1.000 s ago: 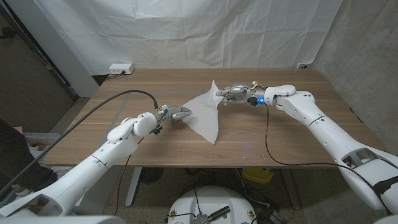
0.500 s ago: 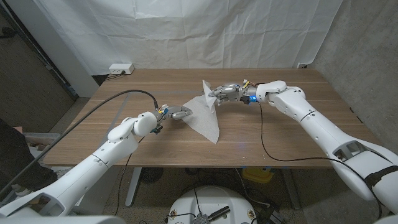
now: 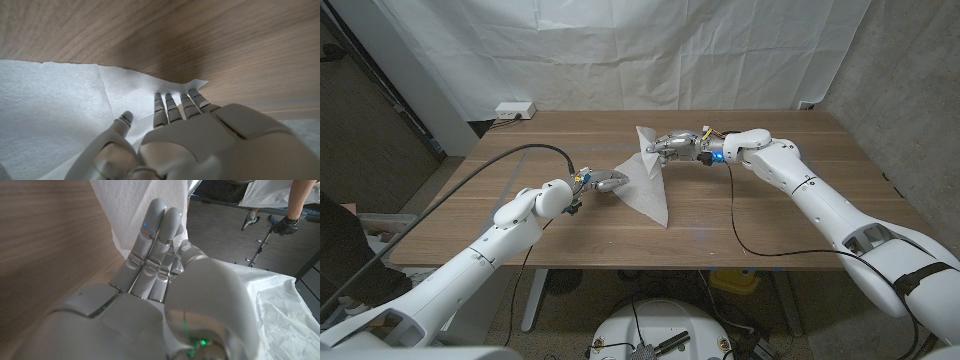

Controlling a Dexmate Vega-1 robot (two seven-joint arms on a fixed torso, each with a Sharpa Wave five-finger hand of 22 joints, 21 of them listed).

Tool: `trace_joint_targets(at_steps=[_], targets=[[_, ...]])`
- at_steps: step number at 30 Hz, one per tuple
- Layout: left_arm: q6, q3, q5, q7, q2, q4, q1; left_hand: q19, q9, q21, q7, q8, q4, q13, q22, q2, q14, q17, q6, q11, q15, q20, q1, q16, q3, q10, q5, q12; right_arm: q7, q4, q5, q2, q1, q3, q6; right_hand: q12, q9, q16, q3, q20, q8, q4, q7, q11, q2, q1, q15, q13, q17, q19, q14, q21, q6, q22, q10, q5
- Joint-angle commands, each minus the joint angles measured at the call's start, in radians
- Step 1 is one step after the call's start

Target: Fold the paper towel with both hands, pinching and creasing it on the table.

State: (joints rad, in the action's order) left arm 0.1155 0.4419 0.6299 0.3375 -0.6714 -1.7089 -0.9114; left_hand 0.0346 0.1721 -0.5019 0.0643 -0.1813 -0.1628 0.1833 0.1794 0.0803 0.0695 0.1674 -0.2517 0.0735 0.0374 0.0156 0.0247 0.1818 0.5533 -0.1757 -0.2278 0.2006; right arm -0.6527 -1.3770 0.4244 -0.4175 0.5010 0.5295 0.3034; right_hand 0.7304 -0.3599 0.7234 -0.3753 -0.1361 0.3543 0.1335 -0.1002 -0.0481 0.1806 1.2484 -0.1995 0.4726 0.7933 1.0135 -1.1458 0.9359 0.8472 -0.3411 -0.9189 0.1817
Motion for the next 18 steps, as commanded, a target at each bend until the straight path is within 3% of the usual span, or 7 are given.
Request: trace_joint_targets(at_steps=[1, 4, 10, 18], targets=[[0.003, 0.000, -0.001, -0.006, 0.001, -0.007, -0.007, -0.011, 0.004, 0.001, 0.000, 0.001, 0.000, 0.005, 0.003, 0.027, -0.001, 0.003, 0.001, 0.003, 0.035, -0.004, -0.002, -0.001, -0.004, 0.002, -0.004, 0.001, -0.036, 0.043, -0.019, 0.045, -0.033, 0.035, -0.033, 0.004, -0.001, -0.003, -0.004, -0.005, -0.002, -0.004, -0.021, 0.000, 0.001, 0.008, -0.005, 0.002, 0.002, -0.003, -0.004, 0.012, 0.020, -0.001, -0.011, 0.004], [0.005, -0.001, 0.000, -0.008, 0.001, -0.011, -0.012, -0.011, 0.004, 0.001, 0.000, 0.000, 0.000, 0.005, 0.003, 0.027, -0.001, 0.003, 0.001, 0.003, 0.036, -0.003, -0.002, -0.001, -0.004, 0.001, -0.004, 0.001, -0.022, 0.049, -0.047, 0.055, -0.049, 0.058, -0.018, 0.005, -0.001, -0.004, -0.004, -0.005, -0.002, -0.004, -0.020, 0.000, 0.001, 0.008, -0.005, 0.002, 0.005, -0.005, -0.005, 0.017, 0.022, 0.000, -0.010, 0.004], [0.009, -0.003, 0.002, -0.013, 0.001, -0.020, -0.021, -0.012, 0.004, 0.003, 0.001, 0.000, 0.000, 0.005, 0.003, 0.028, -0.001, 0.003, 0.002, 0.003, 0.036, -0.003, -0.002, -0.001, -0.005, 0.001, -0.004, 0.001, 0.066, -0.006, -0.113, 0.048, -0.050, 0.083, 0.046, 0.005, -0.001, -0.007, -0.004, -0.006, -0.005, -0.005, -0.020, 0.001, 0.000, 0.008, -0.002, 0.000, 0.007, -0.009, -0.005, 0.027, 0.021, 0.001, -0.008, 0.004], [0.012, -0.005, 0.004, -0.016, 0.001, -0.027, -0.028, -0.013, 0.004, 0.004, 0.000, 0.000, 0.000, 0.005, 0.004, 0.028, 0.000, 0.003, 0.002, 0.005, 0.038, -0.002, -0.001, -0.001, -0.006, 0.002, -0.005, 0.001, 0.120, -0.002, -0.141, 0.058, -0.052, 0.088, 0.075, 0.004, 0.000, -0.012, -0.005, -0.005, -0.009, -0.007, -0.019, 0.000, 0.001, 0.008, -0.003, -0.004, 0.008, -0.015, -0.004, 0.037, 0.020, 0.003, -0.006, 0.003]])
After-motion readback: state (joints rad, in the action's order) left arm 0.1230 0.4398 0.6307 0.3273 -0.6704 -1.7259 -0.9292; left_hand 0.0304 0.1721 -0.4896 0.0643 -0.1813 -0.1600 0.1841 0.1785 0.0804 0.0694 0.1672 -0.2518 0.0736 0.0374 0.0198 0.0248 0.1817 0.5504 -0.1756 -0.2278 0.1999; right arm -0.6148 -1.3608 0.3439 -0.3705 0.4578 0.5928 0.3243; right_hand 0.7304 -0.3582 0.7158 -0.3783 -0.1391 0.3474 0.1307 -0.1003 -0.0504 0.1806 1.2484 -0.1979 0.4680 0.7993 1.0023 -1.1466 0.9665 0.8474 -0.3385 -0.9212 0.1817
